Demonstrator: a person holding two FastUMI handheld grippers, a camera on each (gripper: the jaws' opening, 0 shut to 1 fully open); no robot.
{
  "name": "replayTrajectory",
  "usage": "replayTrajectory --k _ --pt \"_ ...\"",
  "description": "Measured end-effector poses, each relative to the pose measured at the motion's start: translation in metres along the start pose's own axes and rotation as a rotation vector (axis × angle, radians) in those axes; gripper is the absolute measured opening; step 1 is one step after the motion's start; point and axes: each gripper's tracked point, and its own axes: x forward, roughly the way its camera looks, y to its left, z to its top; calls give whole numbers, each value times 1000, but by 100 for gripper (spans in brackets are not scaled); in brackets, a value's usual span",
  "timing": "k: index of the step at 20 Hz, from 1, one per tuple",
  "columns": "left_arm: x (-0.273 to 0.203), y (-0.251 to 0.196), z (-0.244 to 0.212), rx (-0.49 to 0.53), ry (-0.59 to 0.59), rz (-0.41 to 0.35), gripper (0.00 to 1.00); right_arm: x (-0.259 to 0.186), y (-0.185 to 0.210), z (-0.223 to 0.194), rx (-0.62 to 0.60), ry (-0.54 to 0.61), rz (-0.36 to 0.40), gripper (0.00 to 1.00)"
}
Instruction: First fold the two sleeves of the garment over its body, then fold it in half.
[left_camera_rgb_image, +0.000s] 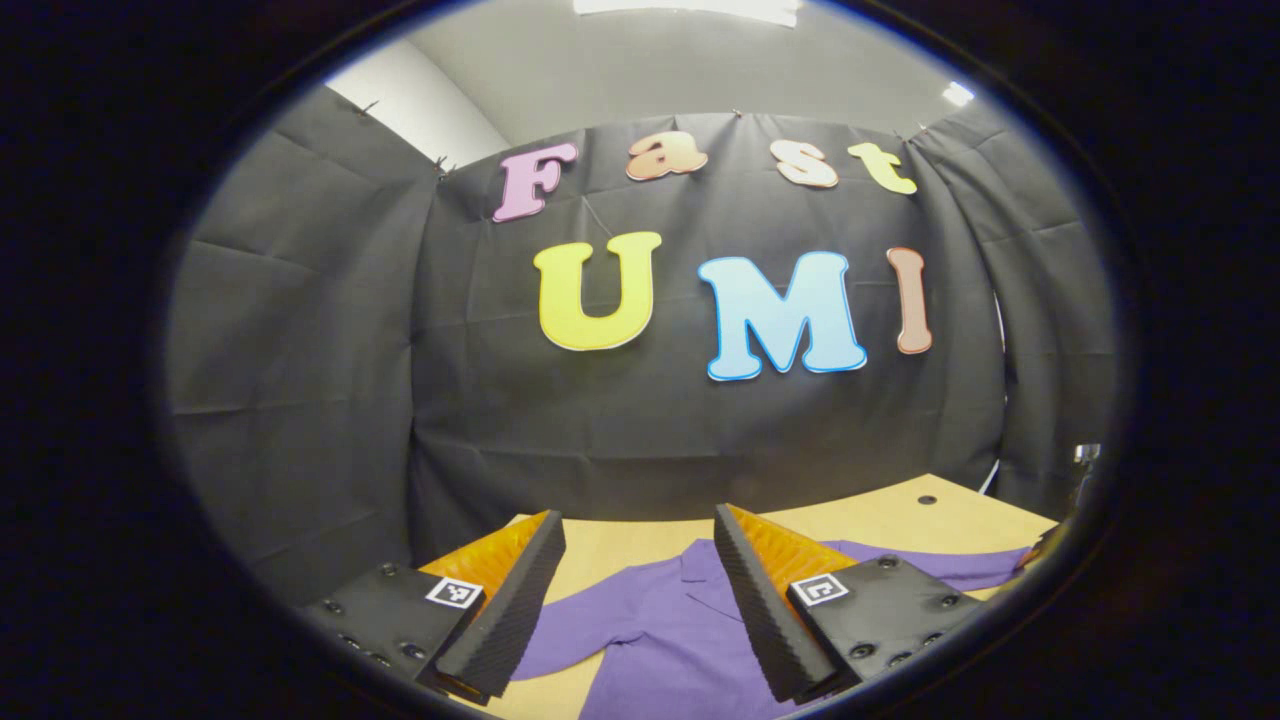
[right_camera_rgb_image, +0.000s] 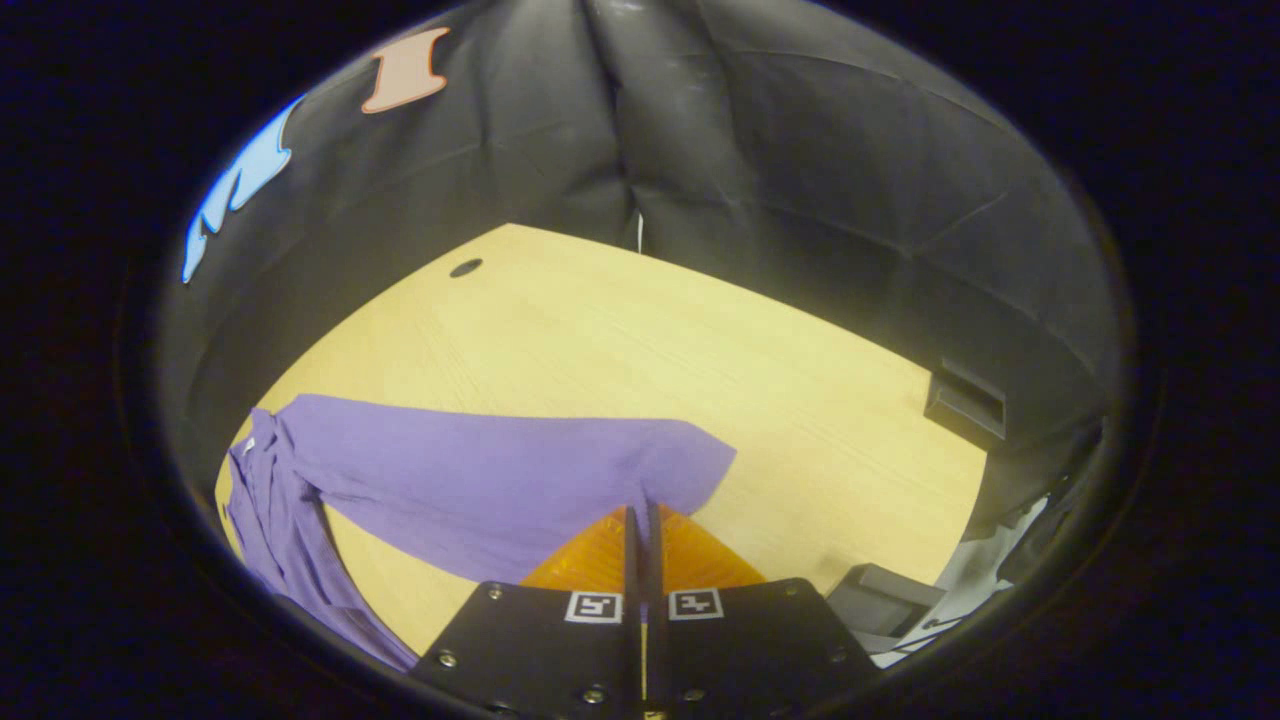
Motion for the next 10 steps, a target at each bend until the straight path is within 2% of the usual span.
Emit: replayTrajectory --k 4,10 --pt "2 7 -1 -9 -4 2 94 -23 19 20 -29 -55 52 2" --pt "8 22 -8 -18 -4 -5 94 -68 91 66 -82 -163 194 2"
